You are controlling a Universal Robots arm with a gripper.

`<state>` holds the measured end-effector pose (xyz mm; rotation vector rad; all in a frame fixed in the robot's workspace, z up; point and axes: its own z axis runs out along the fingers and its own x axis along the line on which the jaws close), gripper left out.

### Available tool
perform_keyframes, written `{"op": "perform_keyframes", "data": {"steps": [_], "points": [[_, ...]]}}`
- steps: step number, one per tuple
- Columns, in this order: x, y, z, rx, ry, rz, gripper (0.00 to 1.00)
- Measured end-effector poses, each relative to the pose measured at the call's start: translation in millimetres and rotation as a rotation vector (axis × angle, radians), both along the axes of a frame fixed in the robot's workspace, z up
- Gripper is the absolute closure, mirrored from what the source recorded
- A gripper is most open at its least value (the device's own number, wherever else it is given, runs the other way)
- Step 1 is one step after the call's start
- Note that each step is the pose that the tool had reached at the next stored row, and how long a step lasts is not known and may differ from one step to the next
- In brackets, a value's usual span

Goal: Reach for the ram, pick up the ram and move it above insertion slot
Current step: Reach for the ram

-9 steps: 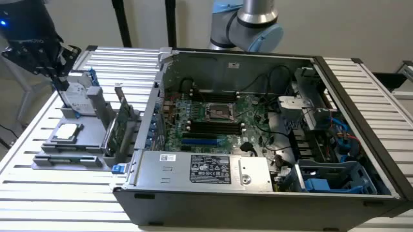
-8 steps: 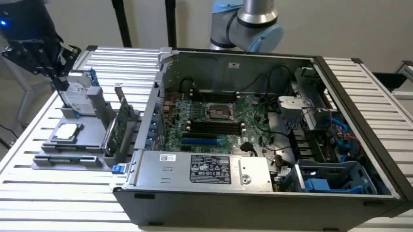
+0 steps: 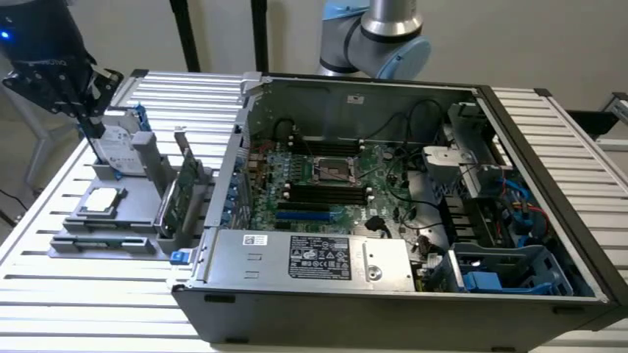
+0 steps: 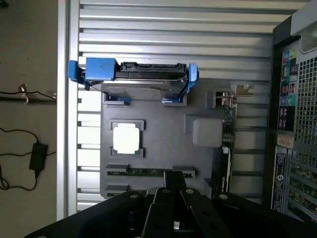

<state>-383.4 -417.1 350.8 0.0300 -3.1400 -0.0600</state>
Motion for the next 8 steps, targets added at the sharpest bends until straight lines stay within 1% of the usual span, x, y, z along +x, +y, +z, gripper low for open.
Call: {"op": "perform_keyframes", "data": {"steps": [2,5,7,8], "points": [[0.0,0.0,0.0,0.0000,0.0000,0.000,0.89],[-0.7,-0.6,0.0,0.0001,-0.0023,0.000,0.89],[-2.4,-4.4,0.0,0.0001,-0.0024,0.000,0.89],[-3.5,-7.0,-0.1,0.0001,-0.0025,0.000,0.89]]}}
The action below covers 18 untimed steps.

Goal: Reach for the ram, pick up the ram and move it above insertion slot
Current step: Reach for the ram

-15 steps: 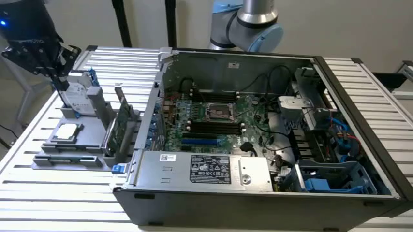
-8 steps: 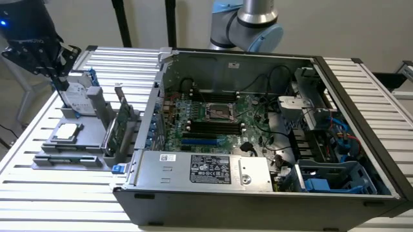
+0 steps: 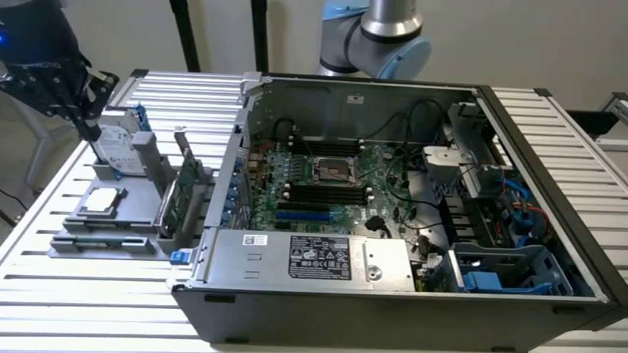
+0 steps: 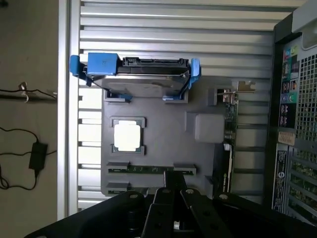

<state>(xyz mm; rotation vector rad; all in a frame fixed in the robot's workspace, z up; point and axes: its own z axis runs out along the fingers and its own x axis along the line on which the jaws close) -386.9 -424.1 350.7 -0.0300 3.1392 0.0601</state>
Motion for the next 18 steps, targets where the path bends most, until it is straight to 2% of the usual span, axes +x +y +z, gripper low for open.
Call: {"op": "perform_keyframes", "data": {"steps": [2,7,13,15,18], "points": [[-2.8,-6.7,-0.3,0.0000,0.0000,0.000,0.89],[-10.9,-28.6,-2.4,0.0000,0.0000,0.000,0.89],[-21.8,-51.1,-7.0,0.0000,0.0000,0.000,0.89],[-24.8,-55.1,-8.4,0.0000,-0.0001,0.000,0.89],[-25.1,-55.2,-8.5,0.0000,0.0000,0.000,0.89]]}}
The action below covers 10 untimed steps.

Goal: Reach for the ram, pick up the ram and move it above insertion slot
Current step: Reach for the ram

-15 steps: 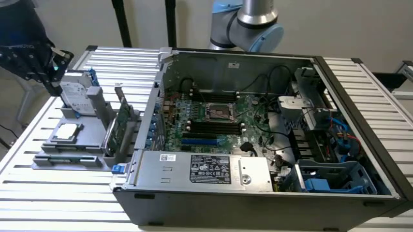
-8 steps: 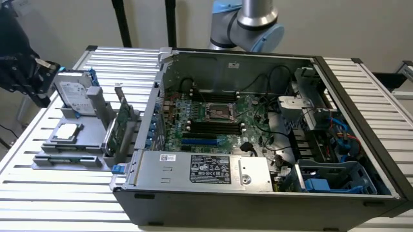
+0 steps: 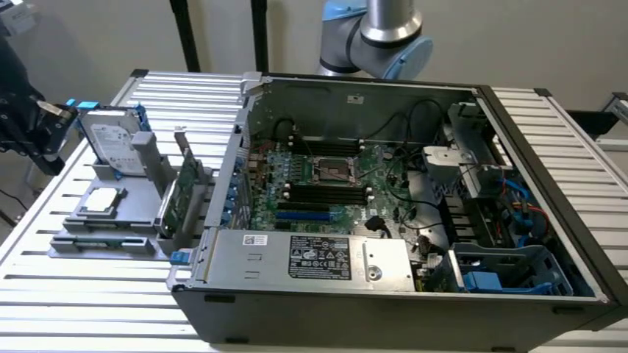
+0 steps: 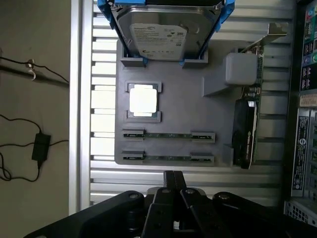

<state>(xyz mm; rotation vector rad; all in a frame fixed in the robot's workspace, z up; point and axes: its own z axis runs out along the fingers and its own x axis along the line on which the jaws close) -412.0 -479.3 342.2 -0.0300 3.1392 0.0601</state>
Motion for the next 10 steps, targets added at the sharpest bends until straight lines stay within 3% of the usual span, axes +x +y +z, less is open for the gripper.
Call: {"op": "perform_keyframes", "data": {"steps": [5,10], "points": [[-0.1,-0.1,0.0,0.0001,-0.0001,0.006,0.89],[-0.1,-0.1,0.0,0.0004,-0.0016,0.089,0.89]]}}
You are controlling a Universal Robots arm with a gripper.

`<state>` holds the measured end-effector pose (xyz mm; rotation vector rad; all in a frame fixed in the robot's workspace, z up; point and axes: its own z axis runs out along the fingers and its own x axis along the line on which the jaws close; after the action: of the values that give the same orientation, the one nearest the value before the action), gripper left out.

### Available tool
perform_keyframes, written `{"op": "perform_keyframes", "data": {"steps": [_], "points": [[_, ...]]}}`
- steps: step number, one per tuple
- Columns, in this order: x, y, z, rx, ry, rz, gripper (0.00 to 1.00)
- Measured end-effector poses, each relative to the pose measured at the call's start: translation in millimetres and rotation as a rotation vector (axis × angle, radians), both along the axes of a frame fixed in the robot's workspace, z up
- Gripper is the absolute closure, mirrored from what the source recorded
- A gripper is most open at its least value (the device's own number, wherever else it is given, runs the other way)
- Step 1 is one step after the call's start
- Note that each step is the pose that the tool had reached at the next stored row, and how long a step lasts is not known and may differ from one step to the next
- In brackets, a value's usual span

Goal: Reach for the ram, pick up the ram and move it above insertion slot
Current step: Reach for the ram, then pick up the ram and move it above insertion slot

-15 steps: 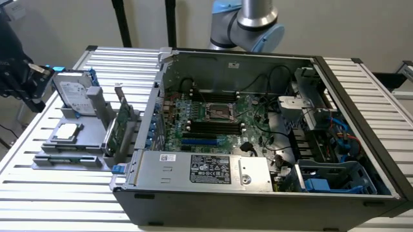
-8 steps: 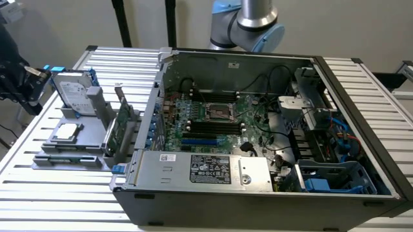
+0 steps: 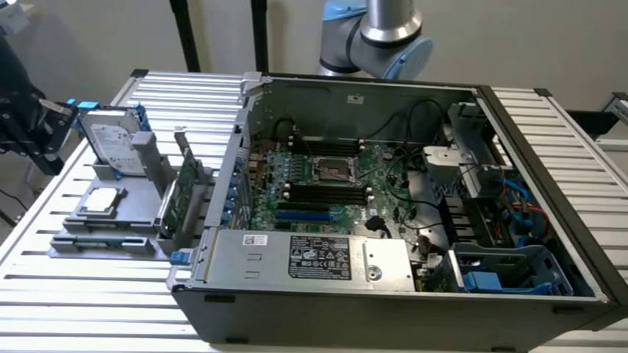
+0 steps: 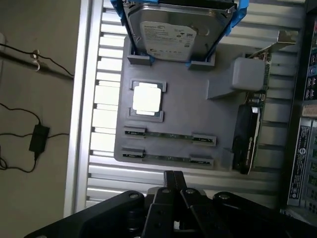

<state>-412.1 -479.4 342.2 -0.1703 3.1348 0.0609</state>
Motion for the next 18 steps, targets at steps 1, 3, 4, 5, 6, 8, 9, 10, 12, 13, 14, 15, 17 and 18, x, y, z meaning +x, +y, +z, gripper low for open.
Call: {"op": "perform_keyframes", "data": {"steps": [1,3,4,5,6,8,9,10,12,13,14,15,17,18], "points": [[0.0,0.0,0.0,0.0001,-0.0001,0.018,0.89],[0.0,0.0,0.0,0.0001,-0.0003,0.054,0.89],[0.0,0.0,0.0,0.0000,-0.0004,0.072,0.89],[0.0,0.0,0.0,0.0001,-0.0005,0.090,0.89],[0.0,0.0,-0.1,0.0001,-0.0007,0.110,0.89],[0.0,0.0,0.0,0.0001,-0.0009,0.145,0.89],[0.0,0.0,-0.1,0.0001,-0.0010,0.164,0.89],[0.0,0.0,-0.1,0.0001,-0.0011,0.181,0.89],[0.1,0.0,0.0,0.0000,-0.0014,0.219,0.89],[0.0,0.0,0.0,0.0000,-0.0016,0.237,0.89],[0.0,0.0,0.0,0.0000,-0.0021,0.255,0.89],[0.0,0.0,0.0,0.0000,-0.0026,0.272,0.89],[0.1,0.0,0.0,-0.0001,-0.0039,0.308,0.89],[0.1,0.0,0.0,-0.0002,-0.0045,0.328,0.89]]}}
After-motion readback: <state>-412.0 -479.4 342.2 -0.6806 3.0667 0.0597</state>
